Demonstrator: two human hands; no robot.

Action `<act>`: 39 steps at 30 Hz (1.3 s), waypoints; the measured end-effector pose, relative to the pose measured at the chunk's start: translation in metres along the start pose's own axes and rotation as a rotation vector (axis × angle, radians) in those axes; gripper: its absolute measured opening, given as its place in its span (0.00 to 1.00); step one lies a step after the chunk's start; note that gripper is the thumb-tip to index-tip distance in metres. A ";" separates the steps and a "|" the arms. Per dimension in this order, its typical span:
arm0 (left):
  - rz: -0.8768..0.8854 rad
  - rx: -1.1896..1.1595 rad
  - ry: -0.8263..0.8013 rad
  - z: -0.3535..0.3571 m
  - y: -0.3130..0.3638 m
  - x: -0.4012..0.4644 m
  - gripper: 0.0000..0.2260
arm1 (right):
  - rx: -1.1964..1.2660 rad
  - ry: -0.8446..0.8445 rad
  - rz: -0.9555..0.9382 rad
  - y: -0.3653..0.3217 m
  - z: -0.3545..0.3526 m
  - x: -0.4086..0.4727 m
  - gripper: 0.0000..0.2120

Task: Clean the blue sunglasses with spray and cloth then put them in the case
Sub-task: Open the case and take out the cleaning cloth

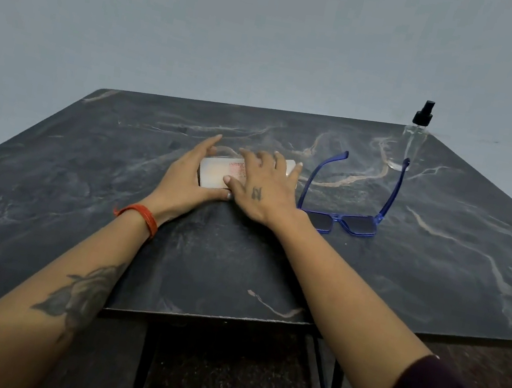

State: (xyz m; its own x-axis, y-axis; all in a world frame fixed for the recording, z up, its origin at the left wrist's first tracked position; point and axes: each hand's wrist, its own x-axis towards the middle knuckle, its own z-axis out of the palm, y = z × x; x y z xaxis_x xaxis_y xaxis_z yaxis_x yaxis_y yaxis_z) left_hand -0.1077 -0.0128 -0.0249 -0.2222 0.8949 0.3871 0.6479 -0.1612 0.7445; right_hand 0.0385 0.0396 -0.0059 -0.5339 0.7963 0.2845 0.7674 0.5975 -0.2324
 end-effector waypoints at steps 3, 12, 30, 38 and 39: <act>-0.003 0.038 0.003 -0.003 -0.002 0.000 0.33 | -0.023 -0.020 -0.029 0.004 0.001 0.001 0.26; -0.072 -0.033 -0.079 -0.024 -0.008 -0.005 0.24 | -0.077 0.007 -0.195 0.006 -0.003 -0.003 0.25; -0.159 -0.172 -0.101 -0.042 -0.010 -0.008 0.23 | -0.378 0.039 -0.482 0.001 0.004 -0.003 0.23; -0.168 -0.220 -0.094 -0.045 -0.010 -0.009 0.22 | -0.409 0.051 -0.525 -0.003 0.000 -0.004 0.23; -0.158 -0.207 -0.098 -0.044 -0.009 -0.009 0.24 | -0.408 0.065 -0.527 -0.004 -0.001 -0.003 0.22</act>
State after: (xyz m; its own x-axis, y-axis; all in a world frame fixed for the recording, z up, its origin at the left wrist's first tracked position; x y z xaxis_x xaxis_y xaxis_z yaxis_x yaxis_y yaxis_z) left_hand -0.1441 -0.0377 -0.0113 -0.2303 0.9500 0.2106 0.4463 -0.0892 0.8904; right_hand 0.0374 0.0342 -0.0049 -0.8614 0.3927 0.3222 0.4895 0.8112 0.3199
